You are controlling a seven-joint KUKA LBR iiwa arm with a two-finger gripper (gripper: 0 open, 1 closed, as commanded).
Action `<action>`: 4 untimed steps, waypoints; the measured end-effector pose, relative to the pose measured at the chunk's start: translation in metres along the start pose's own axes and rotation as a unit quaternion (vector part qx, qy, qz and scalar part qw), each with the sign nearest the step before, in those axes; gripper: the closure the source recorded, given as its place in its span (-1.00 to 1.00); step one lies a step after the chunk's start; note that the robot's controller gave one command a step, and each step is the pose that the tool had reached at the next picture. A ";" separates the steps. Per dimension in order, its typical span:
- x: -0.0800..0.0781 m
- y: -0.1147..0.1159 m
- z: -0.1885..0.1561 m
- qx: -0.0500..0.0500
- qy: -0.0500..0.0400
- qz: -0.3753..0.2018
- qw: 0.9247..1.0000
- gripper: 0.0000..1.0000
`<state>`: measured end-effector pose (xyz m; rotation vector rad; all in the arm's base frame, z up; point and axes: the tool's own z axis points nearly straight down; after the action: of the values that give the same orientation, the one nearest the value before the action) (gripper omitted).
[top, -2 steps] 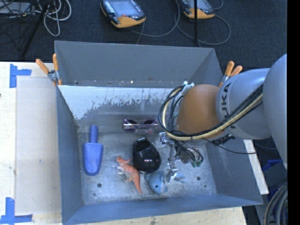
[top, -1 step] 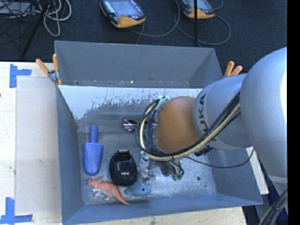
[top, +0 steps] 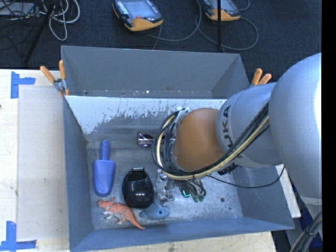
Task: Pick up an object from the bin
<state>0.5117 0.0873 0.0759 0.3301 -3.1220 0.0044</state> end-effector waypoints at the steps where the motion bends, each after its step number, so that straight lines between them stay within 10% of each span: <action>1: 0.000 0.000 0.000 0.000 0.000 0.000 1.000 -1.00; 3: 0.009 0.054 0.000 0.001 -0.002 -0.124 0.992 -1.00; 4: 0.001 0.055 0.002 0.002 0.008 -0.075 0.997 -1.00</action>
Offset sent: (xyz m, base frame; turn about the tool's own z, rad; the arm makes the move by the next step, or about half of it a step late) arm -0.0383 0.0730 0.0035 -0.3008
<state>0.4989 0.1412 0.0736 0.5604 -3.0735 0.0125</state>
